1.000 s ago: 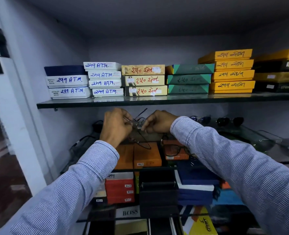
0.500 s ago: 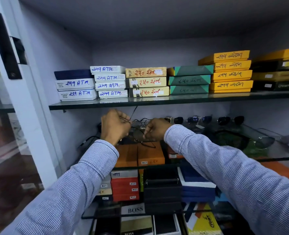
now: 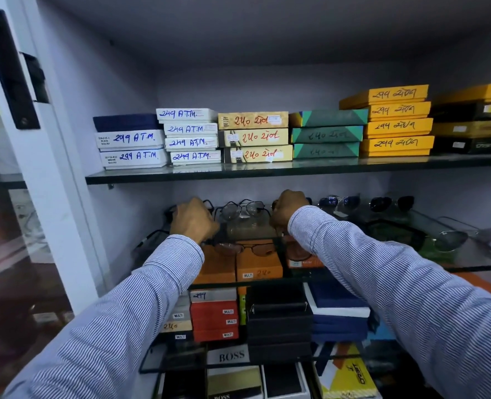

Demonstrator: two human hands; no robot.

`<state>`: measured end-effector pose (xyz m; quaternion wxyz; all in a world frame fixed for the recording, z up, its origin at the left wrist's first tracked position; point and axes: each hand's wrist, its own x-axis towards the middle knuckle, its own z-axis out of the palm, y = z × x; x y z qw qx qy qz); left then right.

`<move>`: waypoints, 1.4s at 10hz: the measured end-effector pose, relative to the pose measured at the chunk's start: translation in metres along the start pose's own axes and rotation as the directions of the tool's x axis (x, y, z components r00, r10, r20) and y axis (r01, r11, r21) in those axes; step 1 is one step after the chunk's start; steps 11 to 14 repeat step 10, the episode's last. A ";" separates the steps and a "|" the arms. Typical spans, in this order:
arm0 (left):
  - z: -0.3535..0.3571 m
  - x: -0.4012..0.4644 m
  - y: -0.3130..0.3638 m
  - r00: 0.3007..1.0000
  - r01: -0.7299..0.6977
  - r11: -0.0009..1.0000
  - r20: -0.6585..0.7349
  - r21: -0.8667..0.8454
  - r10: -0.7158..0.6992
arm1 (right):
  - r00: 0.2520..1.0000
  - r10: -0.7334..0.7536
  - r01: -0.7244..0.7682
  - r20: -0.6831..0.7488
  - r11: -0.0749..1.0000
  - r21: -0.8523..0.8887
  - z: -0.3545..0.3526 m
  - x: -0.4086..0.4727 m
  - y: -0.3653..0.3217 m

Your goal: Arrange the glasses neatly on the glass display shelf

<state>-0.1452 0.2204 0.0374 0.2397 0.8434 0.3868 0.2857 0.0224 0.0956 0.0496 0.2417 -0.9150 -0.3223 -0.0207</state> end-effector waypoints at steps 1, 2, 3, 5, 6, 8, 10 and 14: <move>0.004 0.000 0.004 0.999 -0.028 0.997 0.038 0.069 0.026 | 0.999 0.027 -0.028 -0.021 0.998 -0.055 0.003 0.003 0.003; 0.008 0.000 0.008 0.996 -0.051 0.988 0.078 0.144 0.040 | 0.999 0.049 -0.049 -0.010 0.991 -0.126 0.004 0.003 0.005; 0.011 0.001 0.008 0.993 -0.062 0.974 0.112 0.217 0.039 | 0.999 0.053 -0.052 0.006 0.984 -0.172 0.004 0.006 0.007; 0.015 0.008 0.007 0.991 -0.095 0.933 0.120 0.348 0.056 | 0.997 0.045 -0.033 0.061 0.982 -0.187 0.006 0.014 0.005; 0.015 0.009 0.008 0.989 -0.120 0.910 0.128 0.396 0.075 | 0.994 0.047 -0.024 0.103 0.977 -0.214 0.006 0.014 0.004; 0.014 0.005 0.010 0.987 -0.145 0.881 0.129 0.451 0.096 | 0.990 0.025 0.009 0.136 0.970 -0.245 0.003 0.007 0.001; 0.002 -0.012 0.017 0.983 -0.183 0.882 0.066 0.434 0.171 | 0.999 -0.029 0.032 0.023 0.986 -0.164 -0.010 -0.011 0.001; 0.002 -0.012 0.017 0.983 -0.183 0.882 0.066 0.434 0.171 | 0.999 -0.029 0.032 0.023 0.986 -0.164 -0.010 -0.011 0.001</move>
